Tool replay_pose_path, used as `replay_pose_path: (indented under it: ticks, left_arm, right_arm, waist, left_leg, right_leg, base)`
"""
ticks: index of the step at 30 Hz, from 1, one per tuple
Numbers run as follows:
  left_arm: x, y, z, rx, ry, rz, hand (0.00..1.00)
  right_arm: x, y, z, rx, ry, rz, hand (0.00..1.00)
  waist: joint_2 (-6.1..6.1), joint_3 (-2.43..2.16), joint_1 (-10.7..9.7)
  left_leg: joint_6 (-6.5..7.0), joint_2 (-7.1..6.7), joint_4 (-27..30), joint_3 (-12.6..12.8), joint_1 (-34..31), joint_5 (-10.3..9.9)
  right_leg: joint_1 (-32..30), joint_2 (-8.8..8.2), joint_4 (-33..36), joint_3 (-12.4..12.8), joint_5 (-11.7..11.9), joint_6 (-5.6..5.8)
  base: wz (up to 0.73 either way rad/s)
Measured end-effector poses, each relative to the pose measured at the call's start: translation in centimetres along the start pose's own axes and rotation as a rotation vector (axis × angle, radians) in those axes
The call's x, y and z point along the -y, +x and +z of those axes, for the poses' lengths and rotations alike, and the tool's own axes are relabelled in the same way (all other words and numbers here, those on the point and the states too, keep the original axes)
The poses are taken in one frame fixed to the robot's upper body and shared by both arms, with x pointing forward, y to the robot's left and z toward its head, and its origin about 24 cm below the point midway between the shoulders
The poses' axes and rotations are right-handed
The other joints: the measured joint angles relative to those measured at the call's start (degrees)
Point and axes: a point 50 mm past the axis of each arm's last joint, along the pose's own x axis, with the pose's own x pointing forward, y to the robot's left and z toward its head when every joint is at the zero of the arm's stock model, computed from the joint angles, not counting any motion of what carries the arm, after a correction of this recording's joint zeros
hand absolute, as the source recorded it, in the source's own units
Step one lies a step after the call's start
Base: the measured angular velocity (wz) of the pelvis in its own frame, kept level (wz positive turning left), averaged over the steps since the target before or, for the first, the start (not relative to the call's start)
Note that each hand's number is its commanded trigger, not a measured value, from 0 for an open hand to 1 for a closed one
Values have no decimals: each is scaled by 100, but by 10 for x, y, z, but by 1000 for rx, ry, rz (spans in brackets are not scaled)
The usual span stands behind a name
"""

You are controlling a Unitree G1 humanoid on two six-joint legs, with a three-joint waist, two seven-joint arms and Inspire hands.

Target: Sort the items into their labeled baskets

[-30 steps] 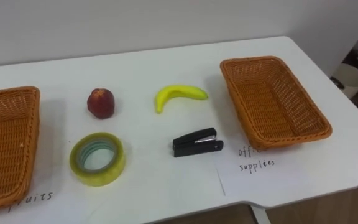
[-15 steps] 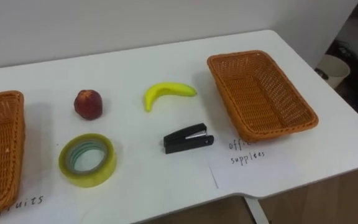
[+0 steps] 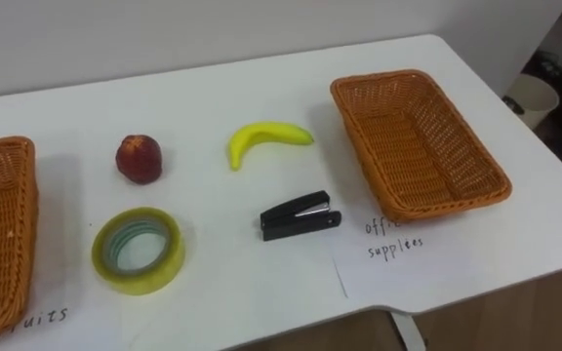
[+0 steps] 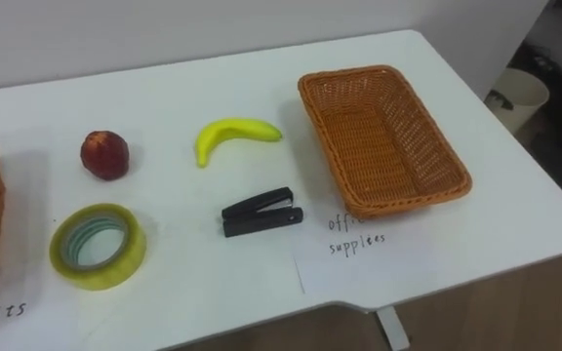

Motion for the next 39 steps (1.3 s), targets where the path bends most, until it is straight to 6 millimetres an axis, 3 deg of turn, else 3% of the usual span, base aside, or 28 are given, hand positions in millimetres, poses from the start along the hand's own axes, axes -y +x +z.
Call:
replay_pose_path:
  ticks: [5, 14, 18, 21, 23, 28, 33, 39]
  left_arm:
    - [0, 1, 4, 32, 2, -3, 0]
    - [-1, 1, 2, 31, 47, -3, 0]
    - [1, 2, -3, 4, 69, -14, 0]
    - [0, 2, -8, -22, 79, -26, 0]
    - [1, 2, -10, -33, 83, -40, 0]
    - [2, 2, -11, -46, 91, -65, 0]
    - [1, 4, -8, -45, 93, -61, 0]
    - [0, 3, -13, -61, 120, -62, 0]
  right_arm:
    - [-11, -6, 22, 171, 15, 17, 0]
    - [-32, -34, 90, 529, 156, 178, 0]
    - [-41, -50, 120, 676, 224, 258, 0]
    - [-48, -58, 139, 738, 294, 294, 0]
    - [-53, -64, 150, 777, 333, 323, 0]
    - [-58, -76, 165, 818, 394, 398, 0]
    - [-71, -96, 176, 855, 438, 536, 0]
    - [-72, -124, 185, 905, 450, 690, 0]
  waist:
    - [-8, 5, 145]
    - [-9, 6, 418]
    - [-50, 16, 504]
    - [-145, 72, 549]
    - [-190, 58, 554]
    - [-262, 37, 582]
    - [-216, 31, 609]
    - [-164, 9, 754]
  left_leg:
    - [0, 2, 6, 3, -93, 0]
    - [0, 2, 8, -2, -79, 1]
    - [-1, 3, 4, -3, -27, 2]
    - [-1, 7, 4, -11, 20, 3]
    - [-1, 13, 5, -30, 7, 2]
    - [-3, 14, 12, -147, -9, 2]
    - [-3, 15, 10, -175, 24, 2]
    - [-6, 12, 11, -251, 33, 6]
  right_leg:
    - [-99, 0, 7, -9, 0, 0]
    - [-89, -12, 8, -151, 0, 0]
    - [-63, -10, 6, -164, 0, 0]
    - [-3, -10, -1, -203, 0, 0]
    - [18, -14, -2, -294, 0, 0]
    - [74, -14, -3, -472, 1, 0]
    - [113, -13, -6, -525, 1, 0]
    - [142, -19, -7, -667, 0, 0]
  base:
    - [0]
    - [1]
    - [0]
    - [2]
    - [7]
    - [11]
    - [2]
    - [7]
